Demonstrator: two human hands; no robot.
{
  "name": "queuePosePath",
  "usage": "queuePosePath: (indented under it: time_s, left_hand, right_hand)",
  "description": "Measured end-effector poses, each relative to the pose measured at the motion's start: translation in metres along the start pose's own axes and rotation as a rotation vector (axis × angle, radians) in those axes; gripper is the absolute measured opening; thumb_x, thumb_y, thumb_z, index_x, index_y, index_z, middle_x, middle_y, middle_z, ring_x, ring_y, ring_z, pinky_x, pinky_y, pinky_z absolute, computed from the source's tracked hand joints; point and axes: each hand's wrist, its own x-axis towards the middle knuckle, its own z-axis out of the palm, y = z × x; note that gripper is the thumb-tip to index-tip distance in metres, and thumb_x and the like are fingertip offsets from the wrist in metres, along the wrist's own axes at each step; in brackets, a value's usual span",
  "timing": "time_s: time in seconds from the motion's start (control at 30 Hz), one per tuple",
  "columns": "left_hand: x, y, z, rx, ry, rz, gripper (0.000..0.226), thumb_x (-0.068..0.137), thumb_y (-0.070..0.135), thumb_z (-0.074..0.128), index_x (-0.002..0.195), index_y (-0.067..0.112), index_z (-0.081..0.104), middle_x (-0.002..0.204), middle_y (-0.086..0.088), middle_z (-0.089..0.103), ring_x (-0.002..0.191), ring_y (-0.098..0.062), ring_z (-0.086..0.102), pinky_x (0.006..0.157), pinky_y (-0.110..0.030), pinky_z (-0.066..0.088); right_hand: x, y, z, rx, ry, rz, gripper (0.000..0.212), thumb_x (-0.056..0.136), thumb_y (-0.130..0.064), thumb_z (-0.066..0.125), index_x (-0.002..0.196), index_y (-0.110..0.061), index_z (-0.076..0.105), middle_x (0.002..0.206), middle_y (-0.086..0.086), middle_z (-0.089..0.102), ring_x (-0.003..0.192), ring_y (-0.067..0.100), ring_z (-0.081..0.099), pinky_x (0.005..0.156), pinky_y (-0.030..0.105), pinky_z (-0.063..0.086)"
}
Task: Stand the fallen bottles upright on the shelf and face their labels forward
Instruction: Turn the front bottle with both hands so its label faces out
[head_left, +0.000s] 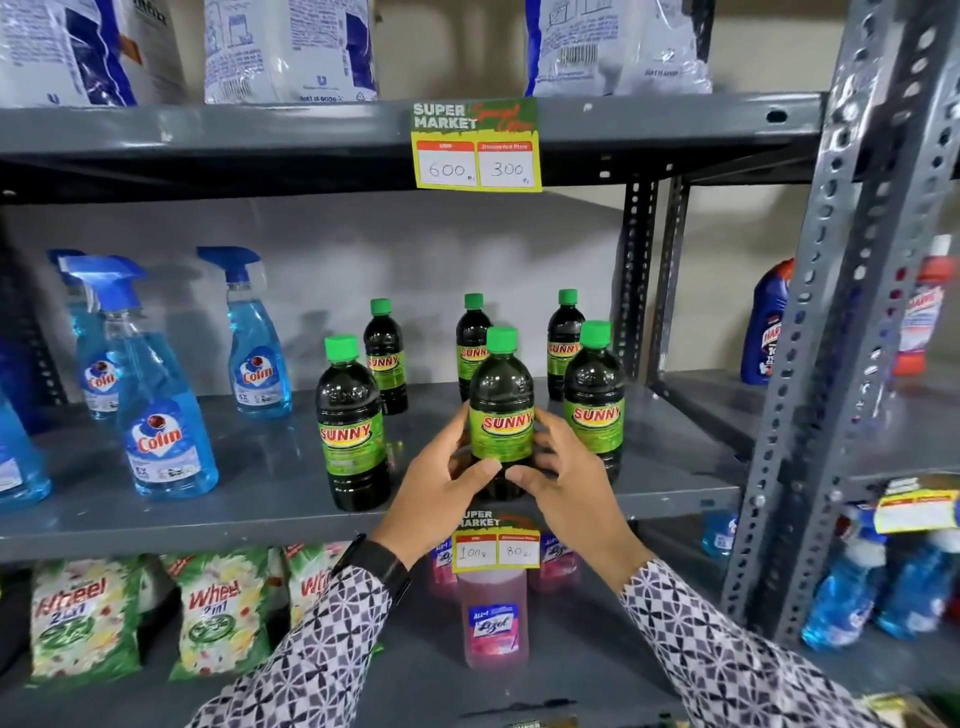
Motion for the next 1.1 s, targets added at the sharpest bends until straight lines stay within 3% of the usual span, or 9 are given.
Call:
queuePosePath:
  time_s: [0.13, 0.27, 0.4, 0.47, 0.53, 0.6, 0.7, 0.93, 1.1]
  left_hand:
    - [-0.014, 0.004, 0.005, -0.036, 0.168, -0.01, 0.069, 0.094, 0.032, 0.071, 0.154, 0.039, 0.037, 0.145, 0.011, 0.06, 0.13, 0.001, 0.057, 0.11, -0.031, 0.048]
    - [-0.04, 0.024, 0.023, -0.003, 0.595, 0.105, 0.032, 0.1, 0.021, 0.062, 0.129, 0.032, 0.064, 0.114, 0.005, 0.073, 0.101, -0.005, 0.071, 0.085, -0.027, 0.06]
    - [-0.045, 0.05, 0.063, 0.046, 0.324, 0.102, 0.033, 0.103, 0.025, 0.055, 0.135, 0.023, 0.065, 0.12, 0.013, 0.074, 0.105, 0.002, 0.07, 0.093, -0.027, 0.058]
    - [-0.032, 0.056, 0.084, 0.115, 0.155, 0.06, 0.049, 0.105, 0.031, 0.051, 0.153, 0.022, 0.045, 0.124, 0.022, 0.064, 0.115, 0.003, 0.062, 0.105, -0.024, 0.048]
    - [-0.017, 0.063, 0.101, 0.147, 0.072, -0.029, 0.061, 0.106, 0.035, 0.045, 0.161, 0.02, 0.023, 0.134, 0.01, 0.063, 0.125, -0.007, 0.056, 0.104, -0.024, 0.04]
    - [-0.004, 0.067, 0.111, 0.115, 0.074, -0.124, 0.06, 0.107, 0.033, 0.04, 0.162, 0.018, 0.019, 0.142, -0.006, 0.059, 0.122, -0.008, 0.056, 0.097, -0.022, 0.036]
    - [0.009, 0.066, 0.12, 0.102, 0.169, -0.121, 0.047, 0.108, 0.027, 0.039, 0.155, 0.018, 0.039, 0.121, 0.003, 0.063, 0.096, 0.0, 0.055, 0.088, -0.021, 0.037]
    - [0.034, 0.052, 0.138, -0.029, 0.168, -0.08, 0.045, 0.1, 0.024, 0.058, 0.145, 0.023, 0.053, 0.126, 0.007, 0.07, 0.107, 0.004, 0.064, 0.097, -0.021, 0.047]
    - [0.041, 0.045, 0.139, -0.046, 0.126, -0.054, 0.057, 0.095, 0.024, 0.068, 0.149, 0.025, 0.049, 0.123, 0.017, 0.069, 0.113, 0.006, 0.064, 0.104, -0.023, 0.05]
  right_hand:
    - [-0.016, 0.002, -0.009, -0.042, 0.064, -0.027, 0.064, 0.094, -0.003, 0.078, 0.149, -0.024, 0.056, 0.12, -0.03, 0.063, 0.106, -0.024, 0.062, 0.091, 0.004, 0.051]
    - [-0.029, 0.007, -0.034, -0.135, 0.359, -0.115, 0.035, 0.093, -0.005, 0.078, 0.123, -0.023, 0.071, 0.106, -0.005, 0.074, 0.098, 0.001, 0.07, 0.082, 0.013, 0.056]
    - [-0.022, 0.018, -0.066, -0.133, 0.407, -0.076, 0.056, 0.087, -0.004, 0.084, 0.129, -0.03, 0.056, 0.12, -0.001, 0.063, 0.108, -0.003, 0.06, 0.091, 0.014, 0.05]
    - [-0.012, 0.023, -0.077, -0.086, 0.278, 0.021, 0.066, 0.086, -0.006, 0.087, 0.139, -0.028, 0.054, 0.132, -0.003, 0.061, 0.119, 0.005, 0.06, 0.099, 0.024, 0.05]
    - [-0.004, 0.026, -0.084, -0.045, 0.16, 0.057, 0.071, 0.085, -0.006, 0.088, 0.14, -0.032, 0.052, 0.136, -0.012, 0.063, 0.128, 0.005, 0.06, 0.102, 0.027, 0.051]
    - [0.002, 0.027, -0.086, -0.065, 0.099, 0.066, 0.07, 0.084, -0.006, 0.088, 0.135, -0.036, 0.05, 0.13, -0.024, 0.062, 0.123, -0.01, 0.058, 0.098, 0.014, 0.05]
    - [0.01, 0.03, -0.09, -0.087, 0.078, 0.084, 0.069, 0.085, -0.005, 0.087, 0.138, -0.029, 0.051, 0.12, -0.028, 0.06, 0.107, -0.02, 0.056, 0.087, -0.002, 0.045]
    - [0.016, 0.044, -0.123, -0.127, 0.07, 0.077, 0.072, 0.087, -0.001, 0.084, 0.149, -0.02, 0.051, 0.133, -0.011, 0.066, 0.12, 0.008, 0.067, 0.107, 0.029, 0.052]
    - [0.013, 0.052, -0.133, -0.125, 0.059, 0.066, 0.071, 0.089, 0.002, 0.081, 0.14, -0.038, 0.049, 0.126, -0.021, 0.066, 0.113, -0.01, 0.066, 0.096, 0.01, 0.051]
